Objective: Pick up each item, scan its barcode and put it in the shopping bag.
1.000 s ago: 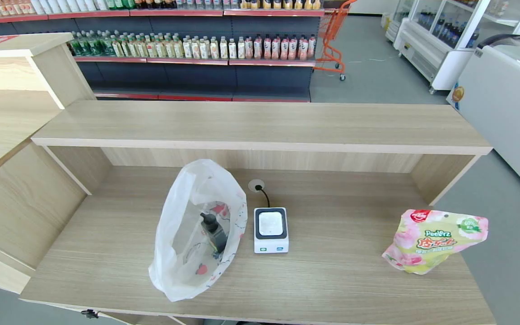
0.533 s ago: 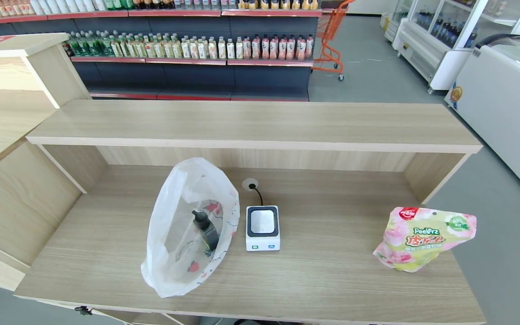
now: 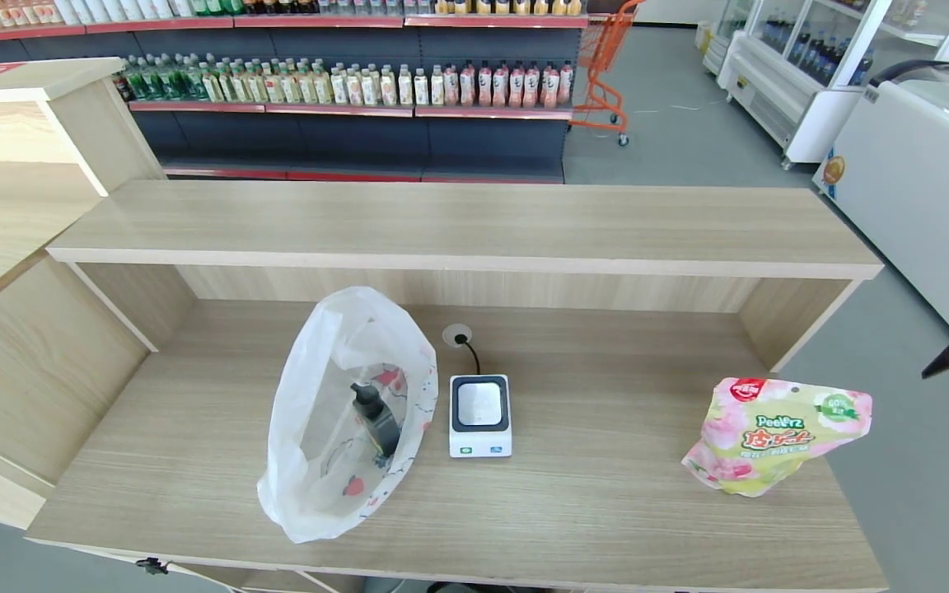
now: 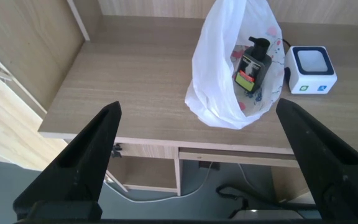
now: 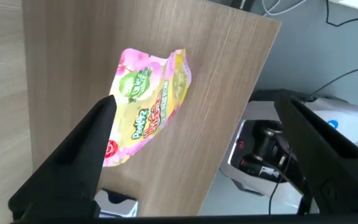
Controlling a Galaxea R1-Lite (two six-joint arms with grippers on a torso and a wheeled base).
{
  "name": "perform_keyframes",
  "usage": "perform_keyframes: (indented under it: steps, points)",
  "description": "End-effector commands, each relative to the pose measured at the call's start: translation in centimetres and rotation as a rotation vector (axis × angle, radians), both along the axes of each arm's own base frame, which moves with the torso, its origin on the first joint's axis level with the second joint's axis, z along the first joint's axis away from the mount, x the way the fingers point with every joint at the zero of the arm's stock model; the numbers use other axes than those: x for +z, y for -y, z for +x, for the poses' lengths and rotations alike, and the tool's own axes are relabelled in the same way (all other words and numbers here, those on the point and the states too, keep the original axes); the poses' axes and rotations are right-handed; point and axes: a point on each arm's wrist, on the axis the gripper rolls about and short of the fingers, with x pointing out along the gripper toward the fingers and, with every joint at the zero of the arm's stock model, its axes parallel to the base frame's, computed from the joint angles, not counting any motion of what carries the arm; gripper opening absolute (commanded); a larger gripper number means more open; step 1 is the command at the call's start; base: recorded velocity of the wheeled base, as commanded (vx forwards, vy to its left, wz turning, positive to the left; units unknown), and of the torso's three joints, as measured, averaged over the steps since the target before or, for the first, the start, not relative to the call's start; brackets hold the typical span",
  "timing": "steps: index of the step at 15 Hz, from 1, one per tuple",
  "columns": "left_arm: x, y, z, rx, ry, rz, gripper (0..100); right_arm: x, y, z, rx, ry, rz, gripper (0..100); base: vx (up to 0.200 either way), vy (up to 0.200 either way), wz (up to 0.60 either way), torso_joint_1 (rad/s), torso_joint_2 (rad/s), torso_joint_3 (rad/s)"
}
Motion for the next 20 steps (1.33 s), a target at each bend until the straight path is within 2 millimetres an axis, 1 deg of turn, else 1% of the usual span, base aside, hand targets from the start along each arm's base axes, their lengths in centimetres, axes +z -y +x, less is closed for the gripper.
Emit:
perform_keyframes:
  steps: [1, 2, 4, 5, 6, 7, 9, 11, 13, 16, 17, 18, 19, 20]
  points:
    - [0.0, 0.0, 0.0, 0.000, 0.000, 0.000, 100, -2.8, 0.5, 2.3, 0.000, -0.114, 0.024, 100, 0.000, 0.000, 0.00, 0.000, 0.00, 0.000]
    - [0.0, 0.0, 0.0, 0.000, 0.000, 0.000, 100, -3.4, 0.5, 2.9, 0.006, -0.138, 0.026, 100, 0.000, 0.000, 0.00, 0.000, 0.00, 0.000]
    - [0.0, 0.0, 0.0, 0.000, 0.000, 0.000, 100, -4.3, 0.8, 5.2, 0.016, -0.103, 0.016, 100, 0.000, 0.000, 0.00, 0.000, 0.00, 0.000]
    - [0.0, 0.0, 0.0, 0.000, 0.000, 0.000, 100, -4.7, 0.6, 5.8, 0.026, -0.092, 0.015, 100, 0.000, 0.000, 0.00, 0.000, 0.00, 0.000]
    - [0.0, 0.0, 0.0, 0.000, 0.000, 0.000, 100, -5.6, 0.4, 6.8, 0.039, -0.096, 0.016, 100, 0.000, 0.000, 0.00, 0.000, 0.00, 0.000]
    - [0.0, 0.0, 0.0, 0.000, 0.000, 0.000, 100, -5.9, 0.4, 7.1, 0.040, -0.101, 0.016, 100, 0.000, 0.000, 0.00, 0.000, 0.00, 0.000]
    - [0.0, 0.0, 0.0, 0.000, 0.000, 0.000, 100, -7.5, -0.3, 8.2, 0.066, -0.139, 0.025, 100, 0.000, 0.000, 0.00, 0.000, 0.00, 0.000]
    - [0.0, 0.0, 0.0, 0.000, 0.000, 0.000, 100, -8.2, -1.0, 8.7, 0.087, -0.143, 0.024, 100, 0.000, 0.000, 0.00, 0.000, 0.00, 0.000]
    - [0.0, 0.0, 0.0, 0.000, 0.000, 0.000, 100, -9.7, -1.7, 9.6, 0.116, -0.160, 0.021, 100, 0.000, 0.000, 0.00, 0.000, 0.00, 0.000]
    - [0.0, 0.0, 0.0, 0.000, 0.000, 0.000, 100, -12.1, -3.4, 10.9, 0.172, -0.225, 0.018, 100, 0.000, 0.000, 0.00, 0.000, 0.00, 0.000]
    - [0.0, 0.0, 0.0, 0.000, 0.000, 0.000, 100, -12.5, -3.6, 11.1, 0.179, -0.229, 0.018, 100, 0.000, 0.000, 0.00, 0.000, 0.00, 0.000]
    - [0.0, 0.0, 0.0, 0.000, 0.000, 0.000, 100, -13.3, -4.4, 11.2, 0.196, -0.239, 0.002, 100, 0.000, 0.000, 0.00, 0.000, 0.00, 0.000]
    - [0.0, 0.0, 0.0, 0.000, -0.001, 0.000, 100, -14.4, -4.7, 11.2, 0.192, -0.270, -0.037, 0, 0.000, 0.000, 0.00, 0.000, 0.00, 0.000]
    - [0.0, 0.0, 0.0, 0.000, 0.000, 0.000, 100, -14.9, -5.0, 11.3, 0.206, -0.285, -0.059, 0, 0.000, 0.000, 0.00, 0.000, 0.00, 0.000]
